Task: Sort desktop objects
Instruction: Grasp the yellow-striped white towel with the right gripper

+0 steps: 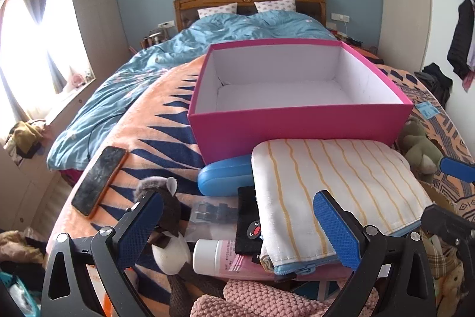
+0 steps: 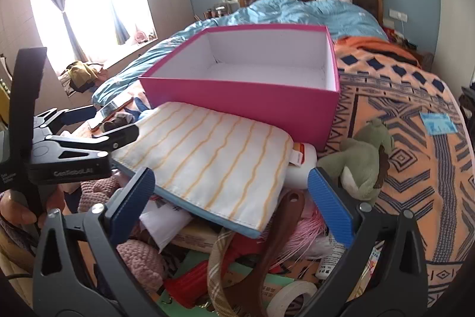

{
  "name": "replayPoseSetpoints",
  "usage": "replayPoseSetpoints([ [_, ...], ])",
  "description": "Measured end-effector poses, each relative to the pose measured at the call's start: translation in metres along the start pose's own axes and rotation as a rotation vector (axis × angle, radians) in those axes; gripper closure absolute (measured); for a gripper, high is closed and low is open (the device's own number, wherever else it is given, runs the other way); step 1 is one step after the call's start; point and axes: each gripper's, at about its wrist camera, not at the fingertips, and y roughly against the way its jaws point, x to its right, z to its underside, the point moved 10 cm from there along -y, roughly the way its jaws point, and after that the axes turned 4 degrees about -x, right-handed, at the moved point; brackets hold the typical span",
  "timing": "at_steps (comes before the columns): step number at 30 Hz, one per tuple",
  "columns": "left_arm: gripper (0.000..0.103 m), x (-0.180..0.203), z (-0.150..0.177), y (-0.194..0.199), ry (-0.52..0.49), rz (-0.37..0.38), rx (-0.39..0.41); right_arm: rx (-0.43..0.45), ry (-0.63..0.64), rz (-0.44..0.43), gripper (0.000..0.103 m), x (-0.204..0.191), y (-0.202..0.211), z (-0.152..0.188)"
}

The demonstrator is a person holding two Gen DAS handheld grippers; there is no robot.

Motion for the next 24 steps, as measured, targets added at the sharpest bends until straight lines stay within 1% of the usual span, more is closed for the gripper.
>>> replayPoseSetpoints([
  [4,0.0,0.006,-0.001,-0.005,-0.032,0.04,-0.021,-0.024,-0.011,-0.007,0.0,0.006,-0.007,0.002],
  [6,0.0,0.008,-0.004,-0.007,-0.042,0.05,-0.026,-0.047,-0.022,-0.017,0.003,0.008,-0.011,0.003],
  [10,0.0,0.012,-0.006,-0.011,-0.061,0.067,-0.04,-0.075,-0.031,-0.021,0.003,0.012,-0.017,0.003],
  [14,0.0,0.016,-0.007,-0.015,-0.077,0.096,-0.064,-0.113,-0.06,-0.047,0.004,0.016,-0.027,0.003],
  [16,0.0,0.019,-0.008,-0.016,-0.09,0.112,-0.072,-0.137,-0.064,-0.066,0.005,0.016,-0.032,0.003],
  [17,0.001,0.021,-0.007,-0.017,-0.095,0.122,-0.081,-0.147,-0.067,-0.069,0.008,0.017,-0.034,0.003],
  [18,0.001,0.022,-0.007,-0.018,-0.1,0.135,-0.09,-0.16,-0.066,-0.076,0.01,0.016,-0.036,0.003],
  [21,0.004,0.024,-0.007,-0.019,-0.107,0.171,-0.109,-0.183,-0.065,-0.084,0.012,0.015,-0.041,0.004],
  [24,0.01,0.026,-0.005,-0.021,-0.114,0.214,-0.135,-0.204,-0.07,-0.096,0.012,0.015,-0.046,0.006],
])
